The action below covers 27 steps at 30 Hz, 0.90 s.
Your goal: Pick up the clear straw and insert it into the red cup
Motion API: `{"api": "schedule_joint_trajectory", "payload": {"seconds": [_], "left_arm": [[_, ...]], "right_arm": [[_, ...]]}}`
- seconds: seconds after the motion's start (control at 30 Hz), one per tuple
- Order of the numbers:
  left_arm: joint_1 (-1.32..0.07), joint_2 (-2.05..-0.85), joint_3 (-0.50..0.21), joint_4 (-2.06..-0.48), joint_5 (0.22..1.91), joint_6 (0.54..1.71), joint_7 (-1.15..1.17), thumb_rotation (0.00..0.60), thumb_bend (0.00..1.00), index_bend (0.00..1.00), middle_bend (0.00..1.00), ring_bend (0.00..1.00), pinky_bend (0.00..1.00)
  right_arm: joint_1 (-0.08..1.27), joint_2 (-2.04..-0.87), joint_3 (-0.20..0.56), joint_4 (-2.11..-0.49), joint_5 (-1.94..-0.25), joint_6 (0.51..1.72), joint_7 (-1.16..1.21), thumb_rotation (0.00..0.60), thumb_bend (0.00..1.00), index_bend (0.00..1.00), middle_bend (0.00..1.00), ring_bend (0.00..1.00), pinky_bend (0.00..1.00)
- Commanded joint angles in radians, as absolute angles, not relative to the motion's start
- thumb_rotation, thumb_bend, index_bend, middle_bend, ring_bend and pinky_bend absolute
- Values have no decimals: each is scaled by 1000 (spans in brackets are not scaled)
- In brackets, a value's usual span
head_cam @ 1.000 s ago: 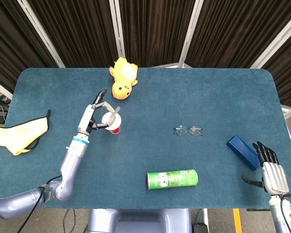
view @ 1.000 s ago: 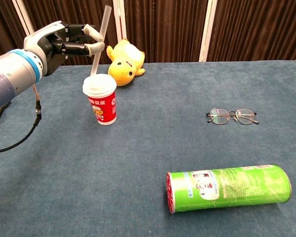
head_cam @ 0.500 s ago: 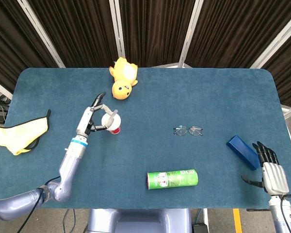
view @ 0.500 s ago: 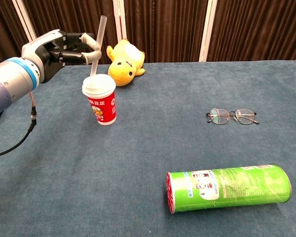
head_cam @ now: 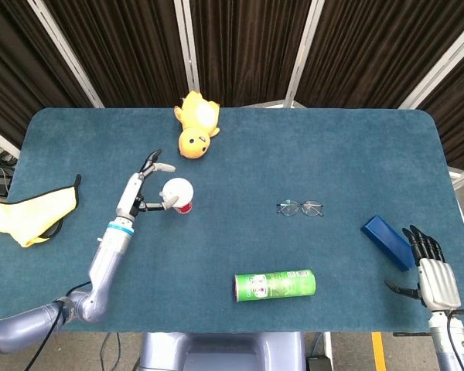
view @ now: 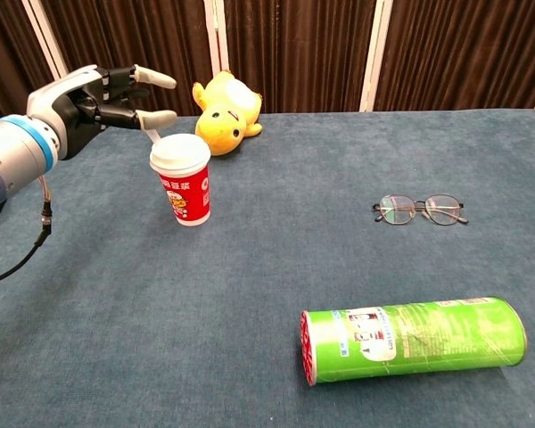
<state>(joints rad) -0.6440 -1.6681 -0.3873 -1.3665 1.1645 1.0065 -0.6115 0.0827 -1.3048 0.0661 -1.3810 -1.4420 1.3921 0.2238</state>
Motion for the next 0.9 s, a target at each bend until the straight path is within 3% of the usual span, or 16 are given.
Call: {"api": "schedule_joint_trajectory", "payload": {"seconds": [0.03,0.2,0.43,0.57,0.9], "left_arm": [[-632,-1652,-382,-1386,1175,1022,-600,600,230,324,0,0,0],[-595,-1592,-334,-1434,1224,1071,-515,600,231,314,0,0,0],[-470,-1418,-156,-1543,1315,1208,-119,600,232,198,0,0,0],[-359,-1308,-44,-1610,1352,1317,79,600,231,179,0,0,0],[-226,-1254,38,-1576,1423,1480,180,600,231,120,0,0,0]], "right_arm": [[83,-1305,67,-1378,-1440,1390,223,600,31,0,0,0,0],[83,-1307,69,-1373,-1432,1385,221,600,32,0,0,0,0],[81,-1309,67,-1369,-1437,1392,210,600,31,0,0,0,0],[77,-1310,65,-1372,-1445,1407,190,600,31,0,0,0,0],[71,-1315,62,-1375,-1462,1434,161,600,32,0,0,0,0]]}}
